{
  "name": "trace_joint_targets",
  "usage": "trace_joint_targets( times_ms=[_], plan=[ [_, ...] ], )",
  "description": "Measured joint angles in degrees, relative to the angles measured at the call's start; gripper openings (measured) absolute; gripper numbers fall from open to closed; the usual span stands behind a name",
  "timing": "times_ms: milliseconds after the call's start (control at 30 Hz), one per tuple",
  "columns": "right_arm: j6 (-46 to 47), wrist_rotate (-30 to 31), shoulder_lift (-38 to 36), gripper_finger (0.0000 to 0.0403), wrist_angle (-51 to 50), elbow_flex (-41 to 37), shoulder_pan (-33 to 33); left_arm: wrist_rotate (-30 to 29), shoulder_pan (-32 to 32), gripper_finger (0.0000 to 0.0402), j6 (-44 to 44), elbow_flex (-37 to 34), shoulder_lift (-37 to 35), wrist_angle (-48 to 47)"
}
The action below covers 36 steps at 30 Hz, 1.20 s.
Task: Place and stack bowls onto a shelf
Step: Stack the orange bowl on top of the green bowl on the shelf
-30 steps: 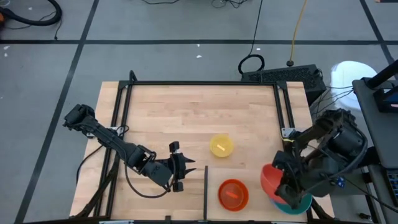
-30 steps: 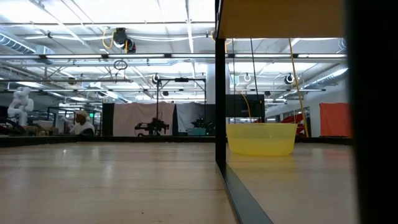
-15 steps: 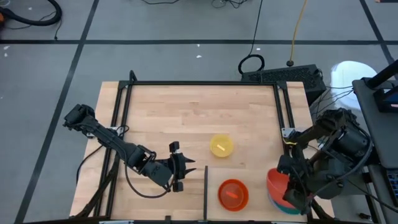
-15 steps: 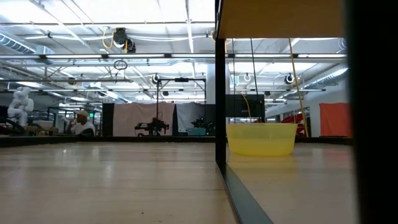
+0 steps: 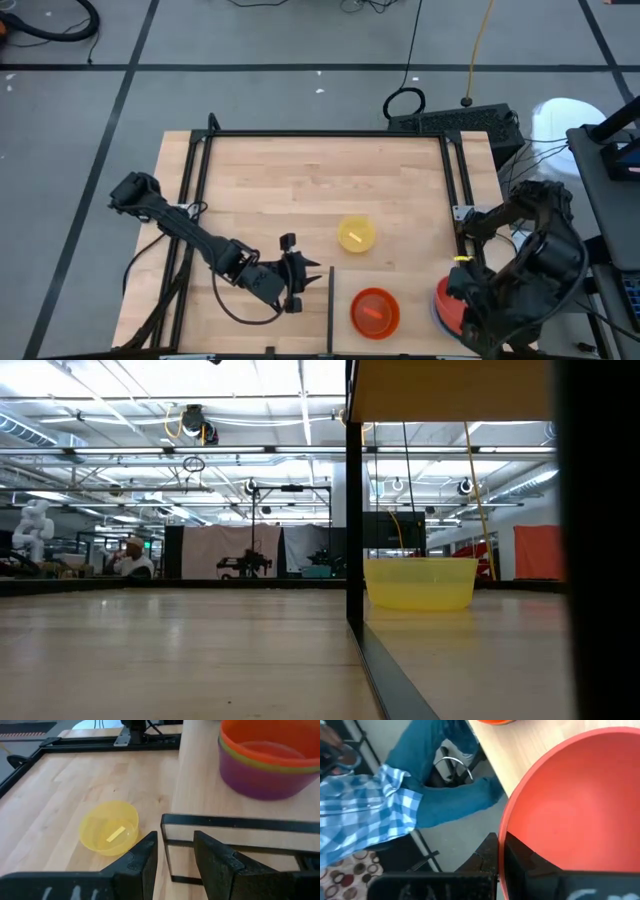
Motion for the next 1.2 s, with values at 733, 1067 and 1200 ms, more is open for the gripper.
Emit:
trace_joint_targets(
  times_ms=[733,1067,1200],
  plan=[
    [3.4,1.0,-0.1,0.0061,0.0,-4.8,0.2,0.5,0.0,0.0131,1.0,0.0,0.0,1.9],
    [1.5,3.5,-0.1,0.0029,0.0,-4.8,1.6,0.5,0.0,0.0131,0.9,0.0,0.0,1.9],
    [3.6,4.6,-0.1,0.0005,-0.1,-4.8,2.6,0.5,0.0,0.0131,0.9,0.0,0.0,1.9]
  ],
)
